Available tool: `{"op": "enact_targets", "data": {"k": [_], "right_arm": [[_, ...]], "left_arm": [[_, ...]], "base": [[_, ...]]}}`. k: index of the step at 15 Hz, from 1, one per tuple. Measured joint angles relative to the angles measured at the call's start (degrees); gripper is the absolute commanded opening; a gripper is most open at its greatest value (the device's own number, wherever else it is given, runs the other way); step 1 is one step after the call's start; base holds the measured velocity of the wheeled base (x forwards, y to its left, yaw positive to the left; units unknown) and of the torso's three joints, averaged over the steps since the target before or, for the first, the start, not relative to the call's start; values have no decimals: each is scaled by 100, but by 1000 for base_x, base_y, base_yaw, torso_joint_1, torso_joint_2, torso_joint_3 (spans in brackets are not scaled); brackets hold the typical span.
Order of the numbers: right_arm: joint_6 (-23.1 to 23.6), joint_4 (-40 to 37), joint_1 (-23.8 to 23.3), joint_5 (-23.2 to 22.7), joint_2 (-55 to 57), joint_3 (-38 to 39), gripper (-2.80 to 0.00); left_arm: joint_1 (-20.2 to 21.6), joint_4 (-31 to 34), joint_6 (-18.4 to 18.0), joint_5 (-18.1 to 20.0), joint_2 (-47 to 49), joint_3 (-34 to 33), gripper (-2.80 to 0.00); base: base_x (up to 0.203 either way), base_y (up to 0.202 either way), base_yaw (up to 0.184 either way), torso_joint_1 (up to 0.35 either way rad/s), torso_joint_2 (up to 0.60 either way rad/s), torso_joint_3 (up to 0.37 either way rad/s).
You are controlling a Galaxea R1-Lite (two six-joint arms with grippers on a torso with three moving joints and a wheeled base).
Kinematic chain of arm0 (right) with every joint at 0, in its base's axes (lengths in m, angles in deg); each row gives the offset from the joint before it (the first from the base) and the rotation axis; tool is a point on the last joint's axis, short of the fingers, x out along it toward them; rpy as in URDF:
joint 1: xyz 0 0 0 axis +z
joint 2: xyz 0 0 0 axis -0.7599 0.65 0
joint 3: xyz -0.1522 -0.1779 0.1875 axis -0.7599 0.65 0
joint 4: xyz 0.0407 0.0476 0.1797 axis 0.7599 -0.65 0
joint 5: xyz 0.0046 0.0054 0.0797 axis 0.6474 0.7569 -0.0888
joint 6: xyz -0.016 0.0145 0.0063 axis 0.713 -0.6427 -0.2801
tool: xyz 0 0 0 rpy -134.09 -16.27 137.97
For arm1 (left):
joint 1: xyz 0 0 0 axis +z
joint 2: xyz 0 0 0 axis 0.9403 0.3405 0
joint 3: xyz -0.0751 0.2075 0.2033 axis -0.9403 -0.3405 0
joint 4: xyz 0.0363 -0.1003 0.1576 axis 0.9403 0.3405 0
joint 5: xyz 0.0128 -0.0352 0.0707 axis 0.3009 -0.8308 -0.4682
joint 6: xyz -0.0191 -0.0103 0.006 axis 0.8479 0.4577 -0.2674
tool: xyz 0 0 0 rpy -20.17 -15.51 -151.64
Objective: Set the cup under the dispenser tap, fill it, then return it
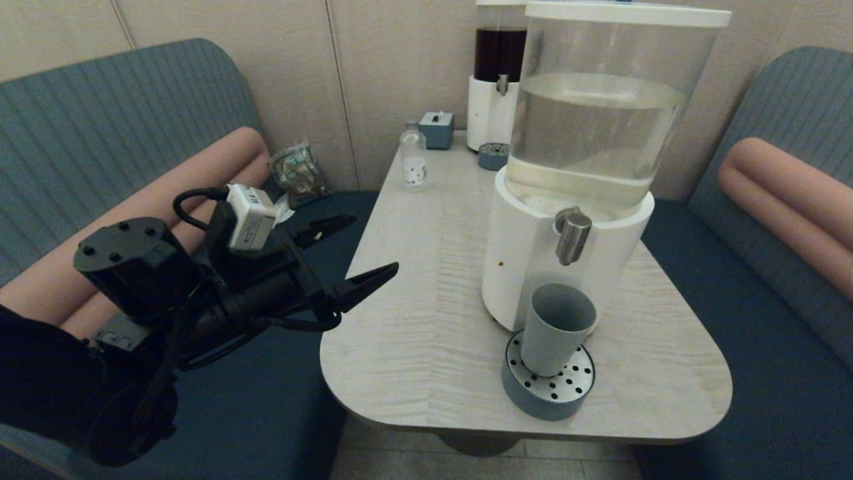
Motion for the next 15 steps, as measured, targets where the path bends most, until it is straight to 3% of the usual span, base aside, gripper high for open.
{"op": "enact_targets", "data": {"k": [1, 2, 3, 10, 15], "right_arm": [[0, -1, 0, 1, 0, 0, -280], [-1, 0, 0, -3, 0, 0, -280], [-2, 0, 0, 0, 0, 0, -280], [-1, 0, 0, -3, 0, 0, -280], [10, 4, 0, -7, 0, 0, -280]], "left_arm": [[-54, 5, 2, 2, 8, -58, 0], [-135, 0, 2, -5, 5, -124, -156], [-196, 9, 6, -7, -11, -187, -280], [-281, -17, 262, -473, -559, -628, -280], [-49, 259, 859, -2035, -2447, -1206, -280]], "base": [[0, 0, 0, 0, 0, 0], [0, 0, 0, 0, 0, 0], [0, 0, 0, 0, 0, 0], [0, 0, 0, 0, 0, 0], [0, 0, 0, 0, 0, 0]]}}
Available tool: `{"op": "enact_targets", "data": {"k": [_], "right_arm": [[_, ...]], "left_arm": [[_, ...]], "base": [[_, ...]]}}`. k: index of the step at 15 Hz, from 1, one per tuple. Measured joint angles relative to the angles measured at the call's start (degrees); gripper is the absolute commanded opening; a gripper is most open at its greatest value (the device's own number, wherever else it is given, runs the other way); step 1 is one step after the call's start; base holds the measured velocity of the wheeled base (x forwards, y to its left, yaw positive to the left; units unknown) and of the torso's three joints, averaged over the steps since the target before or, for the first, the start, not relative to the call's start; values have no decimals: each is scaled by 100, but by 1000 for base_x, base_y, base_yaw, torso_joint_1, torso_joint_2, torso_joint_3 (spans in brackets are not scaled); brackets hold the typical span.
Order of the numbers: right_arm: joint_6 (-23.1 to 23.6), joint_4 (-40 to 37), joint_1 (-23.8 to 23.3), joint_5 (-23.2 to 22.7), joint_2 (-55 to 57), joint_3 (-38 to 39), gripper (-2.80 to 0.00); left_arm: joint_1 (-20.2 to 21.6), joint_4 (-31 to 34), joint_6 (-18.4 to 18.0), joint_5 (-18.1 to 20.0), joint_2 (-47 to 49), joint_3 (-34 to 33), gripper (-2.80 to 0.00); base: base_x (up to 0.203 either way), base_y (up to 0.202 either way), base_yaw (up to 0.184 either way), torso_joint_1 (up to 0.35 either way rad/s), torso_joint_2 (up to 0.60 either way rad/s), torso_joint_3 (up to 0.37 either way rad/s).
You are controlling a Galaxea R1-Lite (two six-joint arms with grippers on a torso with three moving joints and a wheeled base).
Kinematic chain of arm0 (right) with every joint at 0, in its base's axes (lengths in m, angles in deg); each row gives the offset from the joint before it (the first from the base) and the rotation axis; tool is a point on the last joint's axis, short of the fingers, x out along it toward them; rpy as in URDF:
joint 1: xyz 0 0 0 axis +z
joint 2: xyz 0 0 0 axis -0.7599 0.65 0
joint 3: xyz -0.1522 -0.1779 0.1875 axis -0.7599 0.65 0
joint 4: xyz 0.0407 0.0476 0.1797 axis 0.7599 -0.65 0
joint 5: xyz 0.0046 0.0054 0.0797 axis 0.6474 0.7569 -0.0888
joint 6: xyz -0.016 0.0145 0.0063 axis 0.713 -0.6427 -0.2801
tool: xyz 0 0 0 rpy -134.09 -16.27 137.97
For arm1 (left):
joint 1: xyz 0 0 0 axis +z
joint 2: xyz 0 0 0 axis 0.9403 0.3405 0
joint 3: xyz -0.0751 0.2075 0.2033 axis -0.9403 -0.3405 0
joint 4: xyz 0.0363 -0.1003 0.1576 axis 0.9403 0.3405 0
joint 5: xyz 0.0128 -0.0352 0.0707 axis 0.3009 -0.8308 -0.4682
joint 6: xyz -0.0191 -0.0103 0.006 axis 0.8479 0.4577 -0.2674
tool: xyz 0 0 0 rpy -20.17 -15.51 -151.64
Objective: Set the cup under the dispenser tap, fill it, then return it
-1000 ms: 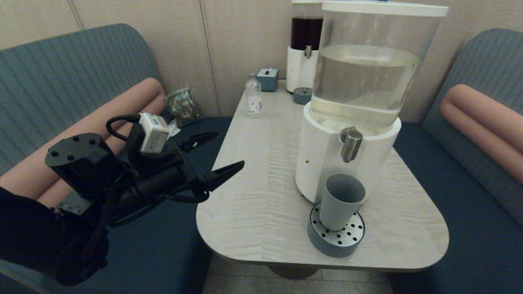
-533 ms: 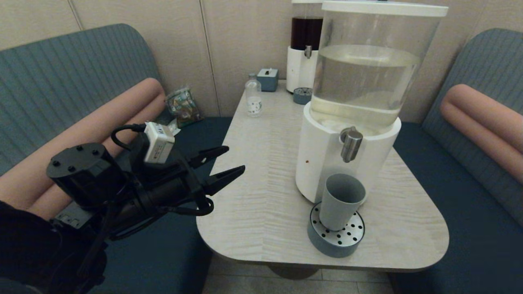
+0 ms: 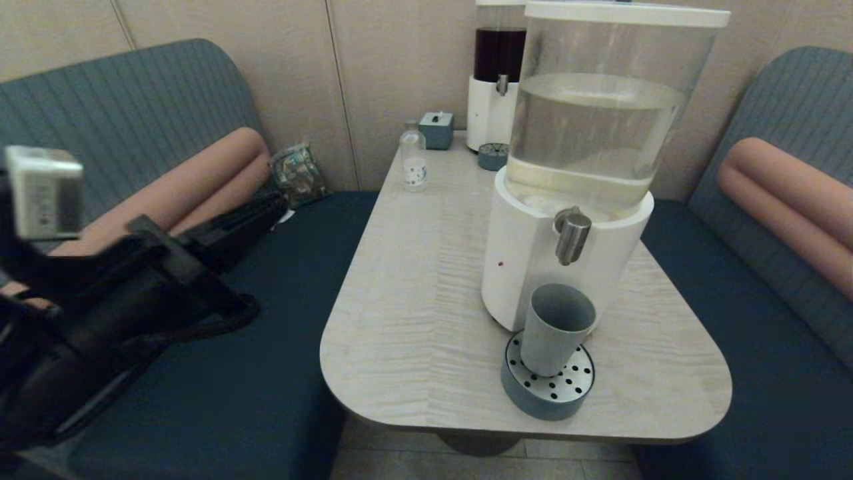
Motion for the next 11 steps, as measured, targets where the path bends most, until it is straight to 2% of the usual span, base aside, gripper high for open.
{"op": "enact_targets", "data": {"k": [2, 4, 8, 11], "right_arm": [[0, -6, 0, 7, 0, 0, -280], [-5, -11, 0, 16, 0, 0, -280], [-18, -11, 0, 68, 0, 0, -280], [-11, -12, 0, 68, 0, 0, -280]], "left_arm": [[382, 225, 138, -483, -978, -421, -280], [868, 431, 252, -738, -1966, -896, -280], [1432, 959, 494, -971, -3550, -1725, -280], [1693, 1516, 800, -1083, -4663, -1983, -280]], "base": [[0, 0, 0, 0, 0, 0], [0, 0, 0, 0, 0, 0], [0, 0, 0, 0, 0, 0], [0, 0, 0, 0, 0, 0]]}}
